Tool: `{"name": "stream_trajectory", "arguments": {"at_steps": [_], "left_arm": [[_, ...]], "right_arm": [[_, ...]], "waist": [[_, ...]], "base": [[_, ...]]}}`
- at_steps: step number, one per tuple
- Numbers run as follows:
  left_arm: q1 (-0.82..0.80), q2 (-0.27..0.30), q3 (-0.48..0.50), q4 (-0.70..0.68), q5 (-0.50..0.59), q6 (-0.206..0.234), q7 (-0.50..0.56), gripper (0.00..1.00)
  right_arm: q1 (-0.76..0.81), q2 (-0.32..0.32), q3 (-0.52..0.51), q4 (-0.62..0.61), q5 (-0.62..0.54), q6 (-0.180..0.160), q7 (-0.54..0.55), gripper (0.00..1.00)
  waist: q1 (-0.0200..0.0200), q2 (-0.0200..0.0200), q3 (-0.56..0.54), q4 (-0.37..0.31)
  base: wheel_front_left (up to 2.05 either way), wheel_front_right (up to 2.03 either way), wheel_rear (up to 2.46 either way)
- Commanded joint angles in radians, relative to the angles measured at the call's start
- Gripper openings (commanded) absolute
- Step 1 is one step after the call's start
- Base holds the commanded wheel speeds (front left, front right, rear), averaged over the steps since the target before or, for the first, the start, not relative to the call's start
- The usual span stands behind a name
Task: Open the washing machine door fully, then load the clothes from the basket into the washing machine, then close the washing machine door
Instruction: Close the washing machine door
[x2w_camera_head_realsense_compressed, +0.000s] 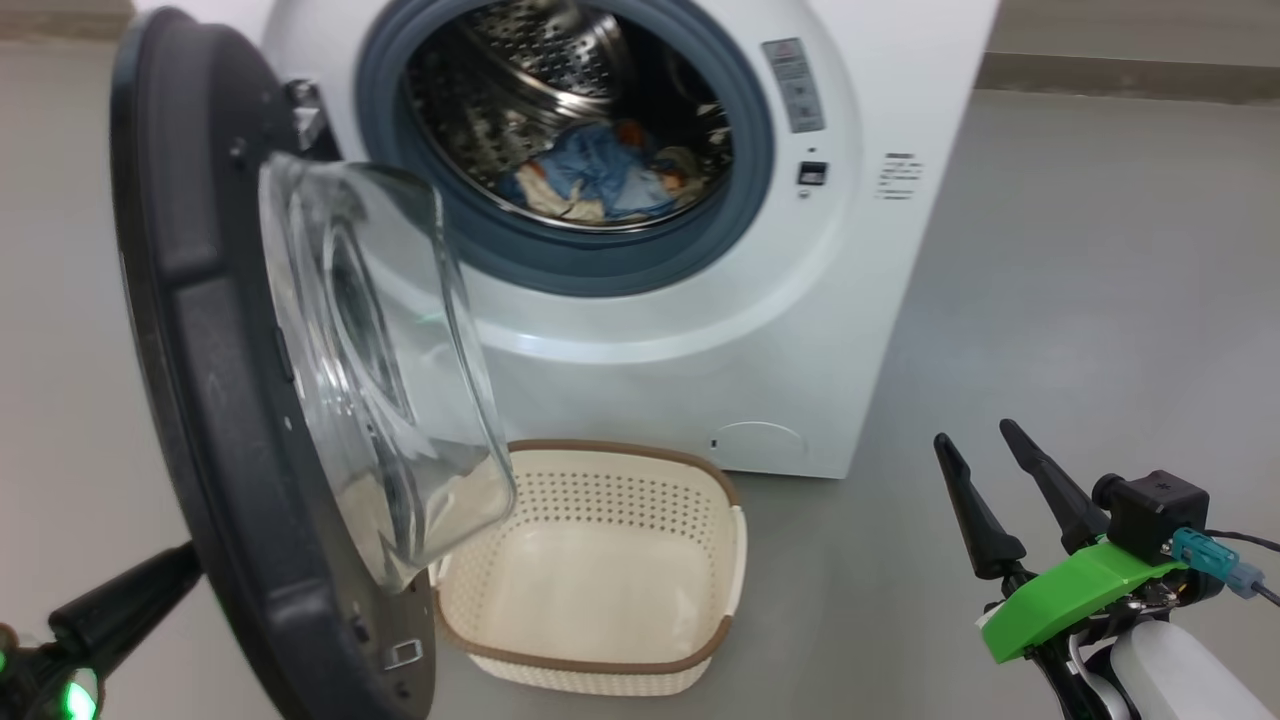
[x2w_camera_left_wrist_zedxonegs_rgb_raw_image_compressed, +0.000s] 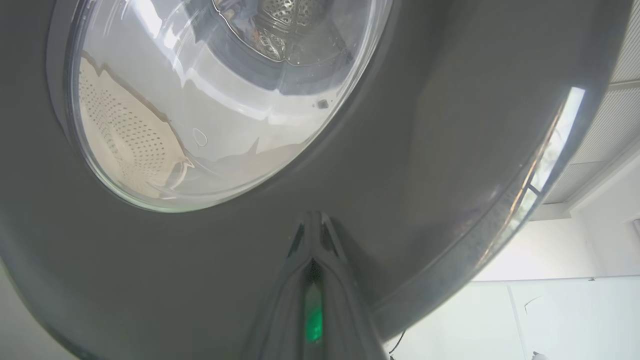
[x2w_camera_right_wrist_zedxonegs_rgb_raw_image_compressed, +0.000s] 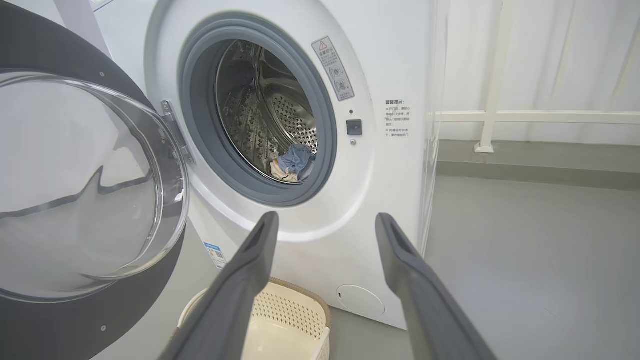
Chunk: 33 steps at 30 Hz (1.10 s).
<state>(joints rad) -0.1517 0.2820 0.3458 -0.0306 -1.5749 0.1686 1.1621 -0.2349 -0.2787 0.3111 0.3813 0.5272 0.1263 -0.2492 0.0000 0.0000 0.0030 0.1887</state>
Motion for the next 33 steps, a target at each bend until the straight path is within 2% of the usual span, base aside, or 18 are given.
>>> {"name": "stream_trajectory", "arguments": {"at_steps": [1, 10, 24, 33], "left_arm": [[-0.017, 0.016, 0.018, -0.047, -0.013, 0.0, 0.018, 0.0], [-0.016, -0.002, 0.005, -0.093, -0.021, 0.01, 0.027, 0.0], [-0.057, -0.036, -0.002, -0.066, 0.012, -0.023, -0.034, 0.0], [-0.111, -0.045, -0.01, -0.049, 0.028, -0.037, -0.064, 0.0]], "right_arm": [[0.0, -0.006, 0.007, -0.025, -0.012, 0.004, -0.013, 1.0], [0.006, -0.005, 0.001, -0.027, -0.015, 0.004, -0.013, 1.0], [-0.005, -0.004, 0.002, -0.031, -0.016, 0.004, -0.013, 1.0], [-0.011, 0.005, -0.012, -0.042, -0.017, 0.004, -0.013, 1.0]], "waist": [[0.0, 0.0, -0.01, -0.042], [0.0, 0.0, -0.011, -0.148], [0.0, 0.0, 0.009, -0.31], [0.0, 0.0, 0.053, -0.374]], "base": [[0.0, 0.0, 0.0], [0.0, 0.0, 0.0], [0.0, 0.0, 0.0], [0.0, 0.0, 0.0]]}}
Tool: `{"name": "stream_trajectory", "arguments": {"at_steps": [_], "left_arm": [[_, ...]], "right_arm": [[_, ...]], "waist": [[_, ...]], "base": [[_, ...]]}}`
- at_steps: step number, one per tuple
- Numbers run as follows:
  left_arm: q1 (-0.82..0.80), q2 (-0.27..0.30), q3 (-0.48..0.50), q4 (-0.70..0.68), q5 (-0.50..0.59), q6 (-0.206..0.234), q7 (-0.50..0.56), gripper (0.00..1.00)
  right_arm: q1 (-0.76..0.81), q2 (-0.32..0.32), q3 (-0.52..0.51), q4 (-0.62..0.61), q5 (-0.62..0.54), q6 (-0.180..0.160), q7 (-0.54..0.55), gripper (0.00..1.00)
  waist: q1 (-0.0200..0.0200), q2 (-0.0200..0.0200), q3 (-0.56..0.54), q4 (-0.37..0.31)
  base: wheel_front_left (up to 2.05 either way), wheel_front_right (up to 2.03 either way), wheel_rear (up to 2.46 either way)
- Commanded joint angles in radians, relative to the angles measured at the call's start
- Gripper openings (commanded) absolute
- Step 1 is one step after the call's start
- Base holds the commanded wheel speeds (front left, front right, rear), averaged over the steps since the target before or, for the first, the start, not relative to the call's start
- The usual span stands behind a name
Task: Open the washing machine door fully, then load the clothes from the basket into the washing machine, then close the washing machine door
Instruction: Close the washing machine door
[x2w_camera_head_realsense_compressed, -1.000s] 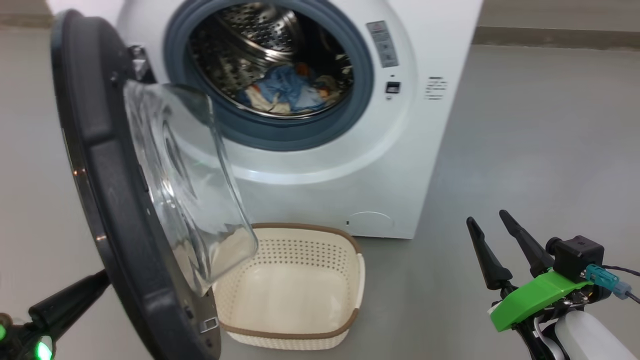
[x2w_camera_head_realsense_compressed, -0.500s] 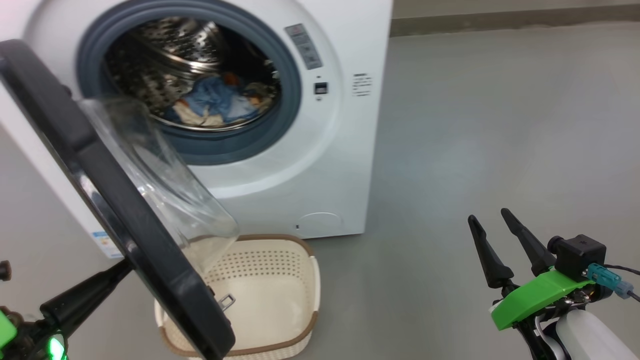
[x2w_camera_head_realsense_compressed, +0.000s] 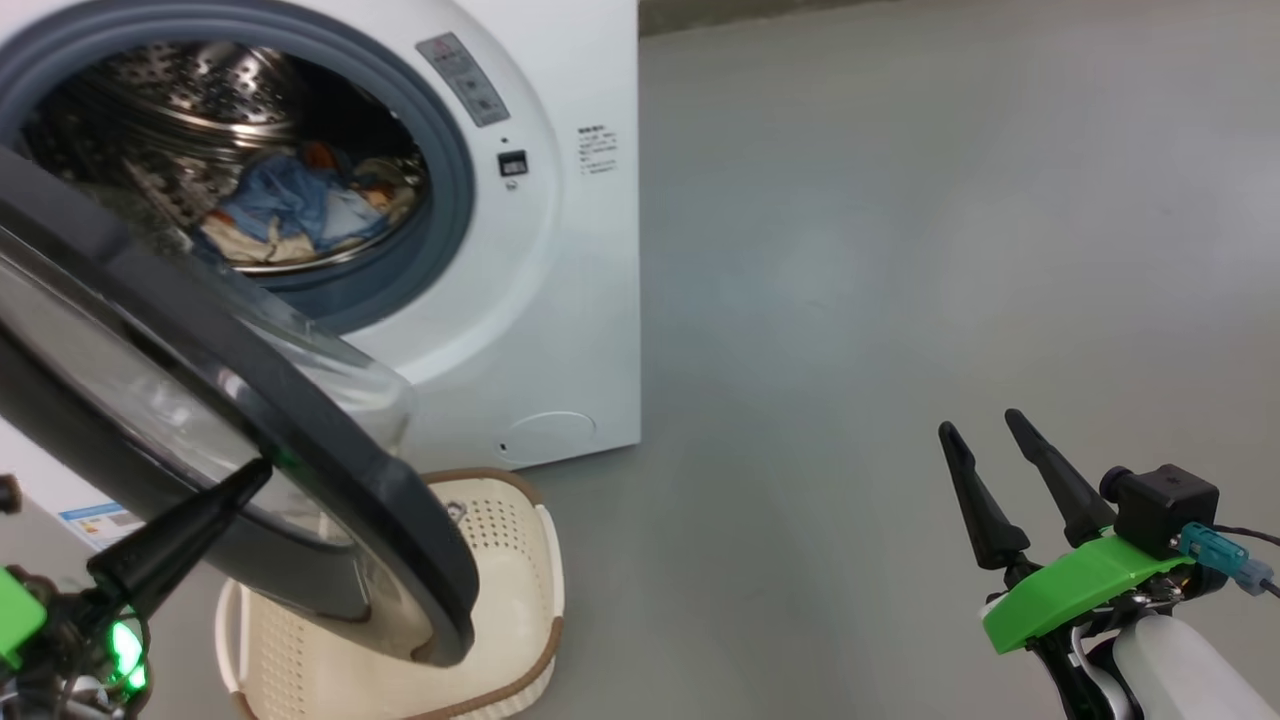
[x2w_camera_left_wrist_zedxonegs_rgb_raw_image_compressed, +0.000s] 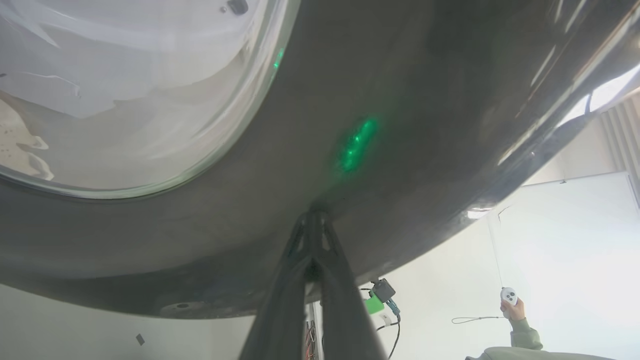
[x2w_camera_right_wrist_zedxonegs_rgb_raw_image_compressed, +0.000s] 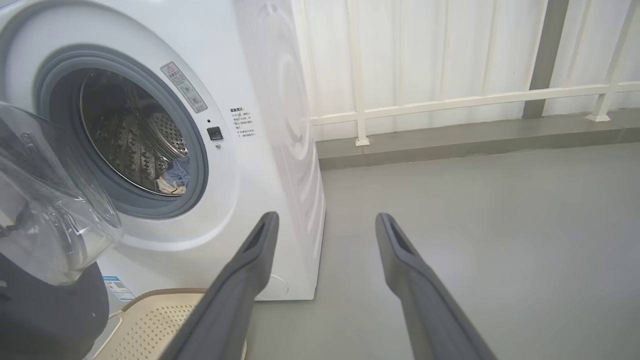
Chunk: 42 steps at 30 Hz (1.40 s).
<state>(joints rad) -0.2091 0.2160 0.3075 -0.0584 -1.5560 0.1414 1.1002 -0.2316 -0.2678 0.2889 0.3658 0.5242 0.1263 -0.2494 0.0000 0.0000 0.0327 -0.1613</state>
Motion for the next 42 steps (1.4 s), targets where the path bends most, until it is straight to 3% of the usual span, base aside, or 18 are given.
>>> {"name": "stream_trajectory", "arguments": {"at_steps": [1, 11, 27, 30, 31, 32, 33, 34, 42], "left_arm": [[-0.06, 0.021, 0.028, -0.018, 0.011, -0.012, -0.004, 0.0], [-0.076, 0.008, 0.012, -0.013, 0.024, -0.017, -0.015, 0.0], [-0.067, 0.007, 0.015, -0.045, 0.059, -0.017, -0.042, 0.0], [-0.06, 0.014, 0.016, -0.045, 0.079, -0.03, -0.055, 0.42], [-0.056, 0.017, 0.016, -0.044, 0.09, -0.036, -0.061, 0.48], [-0.052, 0.021, 0.017, -0.043, 0.103, -0.045, -0.071, 0.65], [-0.049, 0.024, 0.017, -0.041, 0.119, -0.056, -0.082, 0.88], [-0.045, 0.026, 0.018, -0.038, 0.131, -0.067, -0.094, 1.0], [-0.049, 0.035, 0.035, -0.003, 0.268, -0.179, -0.249, 1.0]], "right_arm": [[-0.015, -0.005, 0.007, -0.027, -0.015, 0.004, -0.012, 1.0], [-0.014, 0.014, -0.009, -0.025, -0.021, 0.004, -0.012, 1.0], [-0.012, 0.012, -0.015, -0.022, -0.023, 0.004, -0.012, 1.0], [-0.008, 0.013, -0.017, -0.022, -0.023, 0.004, -0.012, 1.0], [-0.006, 0.013, -0.018, -0.022, -0.023, 0.004, -0.012, 1.0], [-0.006, 0.013, -0.018, -0.022, -0.023, 0.004, -0.012, 1.0], [-0.005, 0.012, -0.018, -0.022, -0.023, 0.004, -0.012, 1.0], [-0.006, 0.012, -0.018, -0.022, -0.023, 0.004, -0.012, 1.0], [-0.004, 0.006, -0.024, -0.028, -0.024, 0.004, -0.012, 1.0]], "waist": [[0.0, 0.0, 0.026, -0.027], [0.0, 0.0, 0.026, -0.027], [0.0, 0.0, 0.013, 0.049], [0.0, 0.0, 0.01, 0.062], [0.0, 0.0, 0.008, 0.066], [0.0, 0.0, 0.007, 0.069], [0.0, 0.0, 0.005, 0.074], [0.0, 0.0, 0.004, 0.077], [0.0, 0.0, -0.009, 0.106]], "base": [[0.0, 0.0, 0.0], [0.0, 0.0, 0.0], [0.0, 0.0, 0.0], [0.0, 0.0, 0.0], [0.0, 0.0, 0.0], [0.0, 0.0, 0.0], [0.0, 0.0, 0.0], [0.0, 0.0, 0.0], [0.0, 0.0, 0.0]]}}
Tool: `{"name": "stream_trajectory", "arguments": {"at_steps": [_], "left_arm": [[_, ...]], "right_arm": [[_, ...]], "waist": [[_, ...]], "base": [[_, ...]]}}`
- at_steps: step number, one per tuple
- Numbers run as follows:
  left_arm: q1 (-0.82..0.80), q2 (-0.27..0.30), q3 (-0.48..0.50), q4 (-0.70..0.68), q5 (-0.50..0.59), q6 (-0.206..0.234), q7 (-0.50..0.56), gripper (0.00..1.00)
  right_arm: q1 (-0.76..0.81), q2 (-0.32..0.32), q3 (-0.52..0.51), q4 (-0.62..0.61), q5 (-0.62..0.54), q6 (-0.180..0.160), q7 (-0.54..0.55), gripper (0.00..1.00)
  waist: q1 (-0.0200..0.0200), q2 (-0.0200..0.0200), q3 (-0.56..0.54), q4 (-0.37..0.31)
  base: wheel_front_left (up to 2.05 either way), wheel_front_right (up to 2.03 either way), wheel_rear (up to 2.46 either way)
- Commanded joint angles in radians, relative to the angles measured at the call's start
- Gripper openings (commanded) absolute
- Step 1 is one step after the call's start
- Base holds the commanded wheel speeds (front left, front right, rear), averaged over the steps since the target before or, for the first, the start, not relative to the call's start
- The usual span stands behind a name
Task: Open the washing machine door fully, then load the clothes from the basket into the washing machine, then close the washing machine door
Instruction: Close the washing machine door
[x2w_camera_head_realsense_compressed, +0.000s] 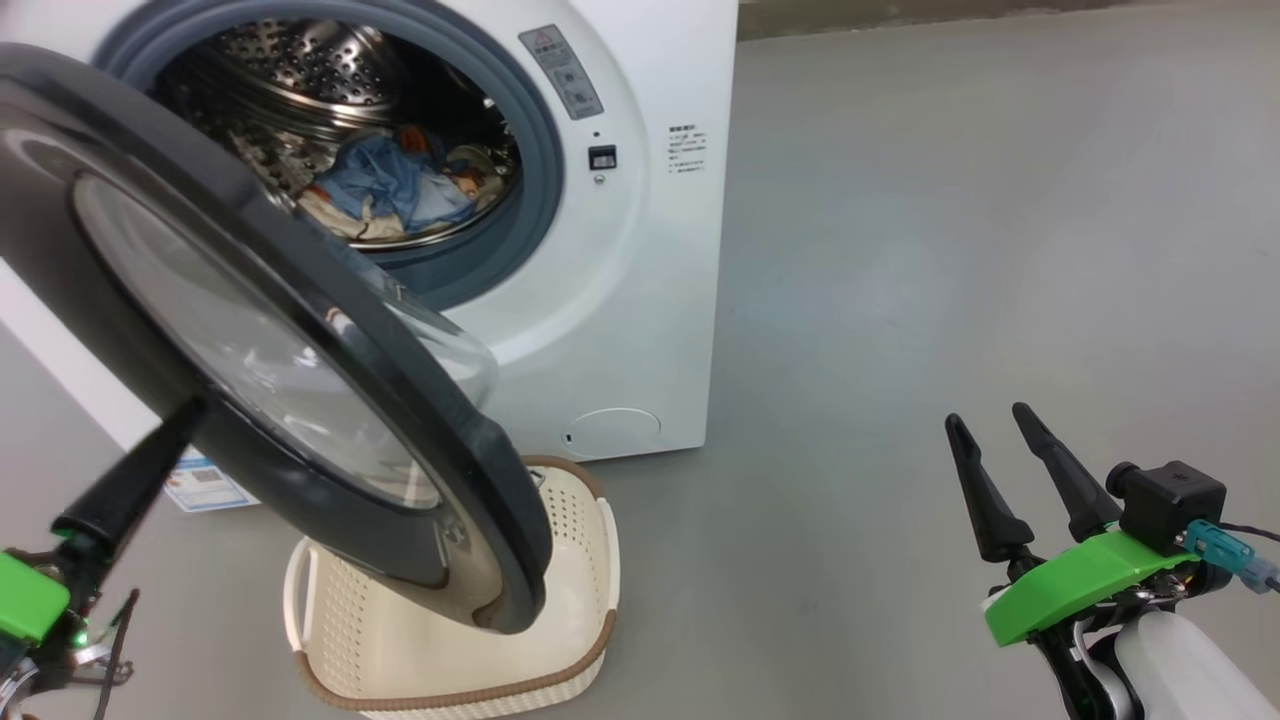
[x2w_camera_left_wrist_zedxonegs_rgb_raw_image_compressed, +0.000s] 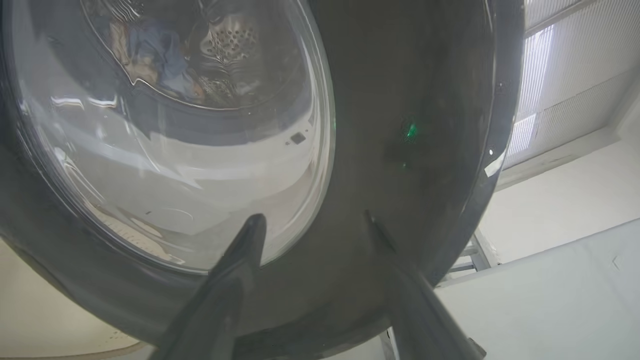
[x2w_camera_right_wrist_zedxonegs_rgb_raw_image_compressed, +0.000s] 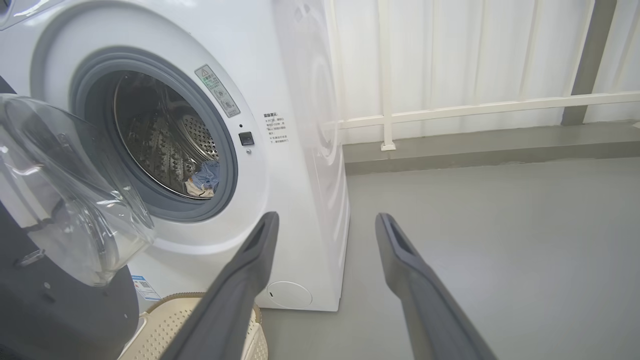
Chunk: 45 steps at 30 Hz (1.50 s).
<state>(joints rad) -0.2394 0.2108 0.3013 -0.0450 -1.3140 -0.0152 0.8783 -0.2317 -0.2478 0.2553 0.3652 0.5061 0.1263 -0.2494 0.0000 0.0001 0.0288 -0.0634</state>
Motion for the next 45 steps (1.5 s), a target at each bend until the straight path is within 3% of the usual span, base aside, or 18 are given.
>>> {"name": "stream_trajectory", "arguments": {"at_steps": [1, 10, 20, 28, 35, 45], "left_arm": [[-0.02, 0.04, 0.044, -0.014, 0.046, -0.035, -0.053, 1.0], [0.0, 0.058, 0.02, -0.021, 0.277, -0.106, -0.307, 1.0], [0.055, 0.087, -0.077, -0.006, 0.515, -0.115, -0.668, 1.0], [0.118, 0.087, -0.157, 0.081, 0.66, -0.115, -0.889, 1.0], [0.123, 0.092, -0.202, 0.174, 0.752, -0.115, -1.016, 1.0], [0.13, 0.087, -0.223, 0.265, 0.807, -0.106, -1.101, 1.0]], "right_arm": [[-0.002, -0.014, 0.008, -0.028, -0.006, 0.004, -0.012, 1.0], [0.006, -0.022, -0.01, -0.036, -0.007, 0.004, -0.012, 1.0], [0.005, -0.026, -0.02, -0.043, -0.009, 0.004, -0.012, 1.0], [0.007, -0.028, -0.027, -0.047, -0.011, 0.004, -0.012, 1.0], [0.009, -0.032, -0.028, -0.046, -0.012, 0.004, -0.012, 1.0], [0.007, -0.04, -0.031, -0.048, -0.014, 0.004, -0.012, 1.0]], "waist": [[0.0, -0.0001, -0.007, 0.011], [0.0, -0.0001, -0.018, 0.027], [0.0, -0.0001, -0.022, 0.026], [0.0, -0.0001, -0.02, 0.014], [0.0, -0.0001, -0.019, 0.011], [0.0, -0.0001, -0.02, 0.014]], "base": [[0.0, 0.0, 0.0], [0.0, 0.0, 0.0], [0.0, 0.0, 0.0], [0.0, 0.0, 0.0], [0.0, 0.0, 0.0], [0.0, 0.0, 0.0]]}}
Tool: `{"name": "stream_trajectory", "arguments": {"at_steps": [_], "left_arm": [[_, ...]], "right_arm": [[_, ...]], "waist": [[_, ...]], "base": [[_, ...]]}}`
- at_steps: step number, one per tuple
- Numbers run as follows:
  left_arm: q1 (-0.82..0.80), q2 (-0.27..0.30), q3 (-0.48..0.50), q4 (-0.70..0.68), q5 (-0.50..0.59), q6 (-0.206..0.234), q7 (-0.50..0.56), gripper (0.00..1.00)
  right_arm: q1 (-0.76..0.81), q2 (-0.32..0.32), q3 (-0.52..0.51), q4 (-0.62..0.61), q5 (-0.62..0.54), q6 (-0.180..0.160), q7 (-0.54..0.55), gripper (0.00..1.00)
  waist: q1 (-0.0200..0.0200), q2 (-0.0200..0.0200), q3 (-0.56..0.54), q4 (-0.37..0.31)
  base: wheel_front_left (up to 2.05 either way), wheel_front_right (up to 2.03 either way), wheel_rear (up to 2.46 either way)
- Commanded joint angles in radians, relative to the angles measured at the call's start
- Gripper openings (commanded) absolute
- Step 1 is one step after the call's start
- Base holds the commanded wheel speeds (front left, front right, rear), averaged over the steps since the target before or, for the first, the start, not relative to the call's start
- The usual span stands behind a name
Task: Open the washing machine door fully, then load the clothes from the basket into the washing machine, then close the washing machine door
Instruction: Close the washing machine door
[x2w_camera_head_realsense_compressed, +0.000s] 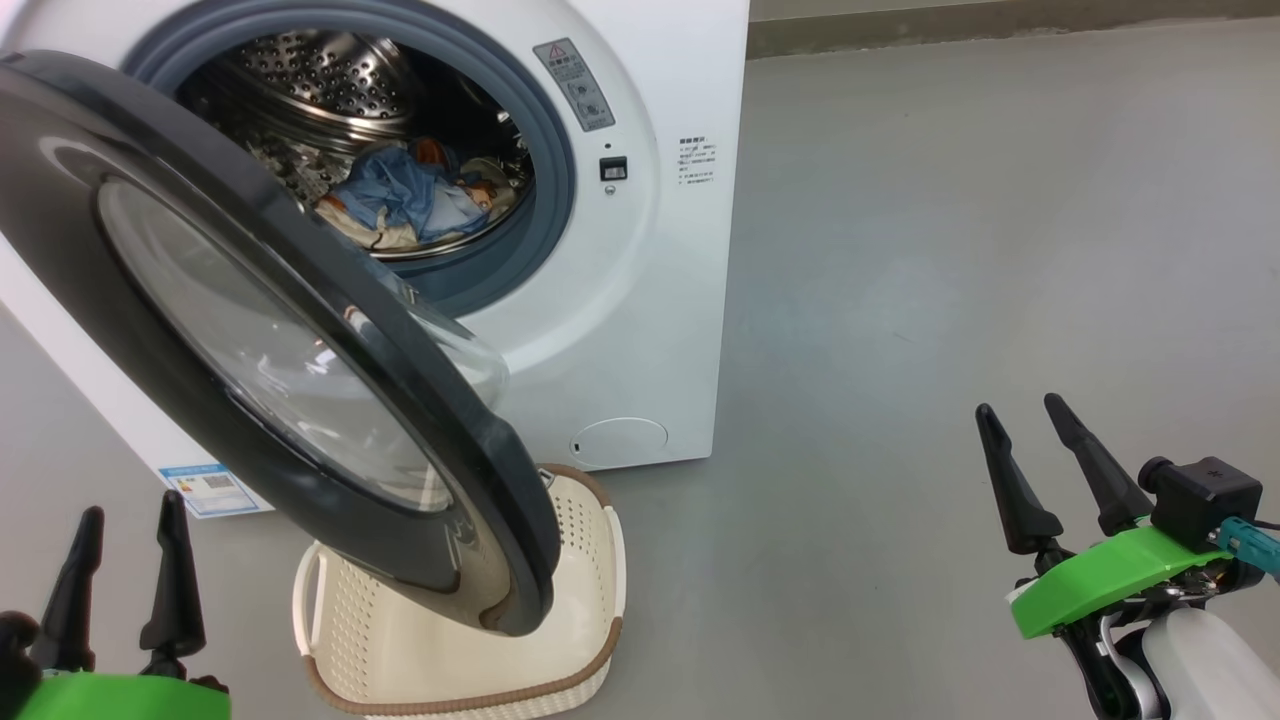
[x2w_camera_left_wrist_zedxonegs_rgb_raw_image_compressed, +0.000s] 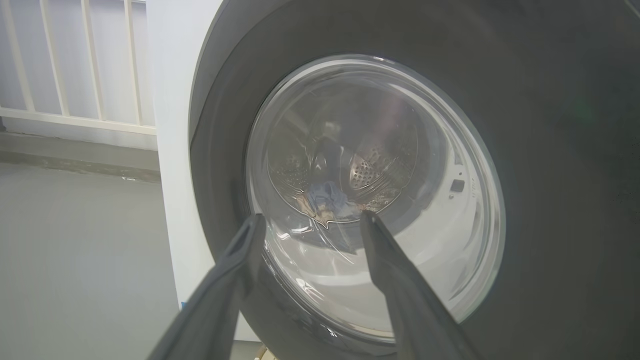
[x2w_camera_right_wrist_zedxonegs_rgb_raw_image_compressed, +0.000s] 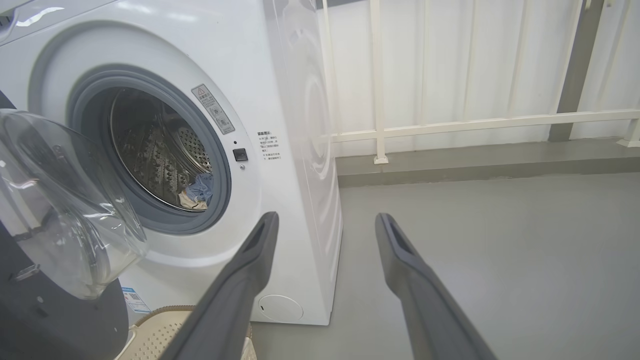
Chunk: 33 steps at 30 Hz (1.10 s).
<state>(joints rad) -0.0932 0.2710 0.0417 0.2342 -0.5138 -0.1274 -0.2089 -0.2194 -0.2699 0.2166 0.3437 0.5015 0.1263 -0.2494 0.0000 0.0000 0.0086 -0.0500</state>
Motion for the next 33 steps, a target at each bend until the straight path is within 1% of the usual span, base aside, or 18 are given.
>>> {"name": "stream_trajectory", "arguments": {"at_steps": [1, 4, 10, 33], "left_arm": [[-0.016, 0.027, 0.037, -0.015, 0.006, 0.006, -0.014, 1.0], [-0.01, 0.009, 0.04, 0.0, 0.013, 0.012, -0.033, 1.0], [-0.018, -0.002, 0.04, 0.015, 0.022, 0.013, -0.043, 1.0], [-0.03, -0.022, 0.037, 0.041, 0.044, 0.015, -0.052, 1.0]], "right_arm": [[-0.005, -0.018, 0.008, -0.027, -0.01, 0.004, -0.012, 1.0], [-0.003, -0.018, -0.001, -0.029, -0.011, 0.004, -0.012, 1.0], [-0.002, -0.018, -0.008, -0.03, -0.012, 0.004, -0.012, 1.0], [-0.004, -0.011, 0.0, -0.028, -0.012, 0.004, -0.012, 1.0]], "waist": [[0.0, 0.0, 0.0, 0.0], [0.0, 0.0, 0.001, 0.007], [0.0, 0.0, 0.005, 0.015], [0.0, 0.0, 0.009, 0.019]], "base": [[0.0, 0.0, 0.0], [0.0, 0.0, 0.0], [0.0, 0.0, 0.0], [0.0, 0.0, 0.0]]}}
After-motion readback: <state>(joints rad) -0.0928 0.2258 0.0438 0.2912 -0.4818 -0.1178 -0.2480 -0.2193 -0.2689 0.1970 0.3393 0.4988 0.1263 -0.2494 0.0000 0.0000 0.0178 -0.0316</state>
